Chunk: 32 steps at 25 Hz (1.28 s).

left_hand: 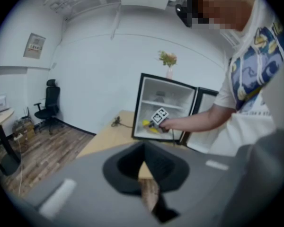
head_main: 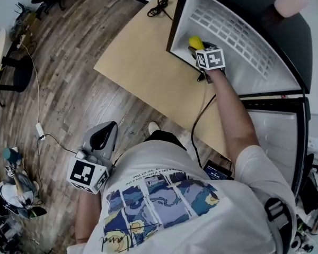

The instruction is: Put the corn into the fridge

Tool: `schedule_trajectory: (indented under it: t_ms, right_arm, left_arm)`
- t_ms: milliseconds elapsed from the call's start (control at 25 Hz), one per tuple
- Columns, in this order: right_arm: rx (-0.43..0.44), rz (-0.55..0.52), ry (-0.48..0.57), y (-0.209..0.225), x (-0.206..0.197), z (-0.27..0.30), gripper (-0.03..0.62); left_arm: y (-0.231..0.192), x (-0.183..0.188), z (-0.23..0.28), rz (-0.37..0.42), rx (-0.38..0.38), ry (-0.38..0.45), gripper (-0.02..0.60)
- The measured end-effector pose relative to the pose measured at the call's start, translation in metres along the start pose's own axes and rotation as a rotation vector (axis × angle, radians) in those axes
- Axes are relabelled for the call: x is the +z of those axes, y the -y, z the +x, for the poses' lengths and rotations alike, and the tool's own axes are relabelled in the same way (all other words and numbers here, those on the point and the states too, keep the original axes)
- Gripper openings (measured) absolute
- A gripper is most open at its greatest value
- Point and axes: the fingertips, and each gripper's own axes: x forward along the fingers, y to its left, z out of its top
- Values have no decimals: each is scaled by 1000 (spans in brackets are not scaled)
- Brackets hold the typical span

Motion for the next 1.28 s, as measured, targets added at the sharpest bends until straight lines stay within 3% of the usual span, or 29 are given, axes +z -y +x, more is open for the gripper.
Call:
schedule_trajectory:
  t_ms: [480,880,1280]
  right_arm:
    - [-57,-47,-42,31,-1,43,247]
    - [-49,-119,-88,26,-3,53,249]
    - [-32,-124,-99,27,-2,53,249]
  left_arm:
    - [-12,-3,14,-25,44,-47,9]
    - [-15,-1,25,-25,37,-51,9]
    - [-15,-2,25,-18,32,-53,9]
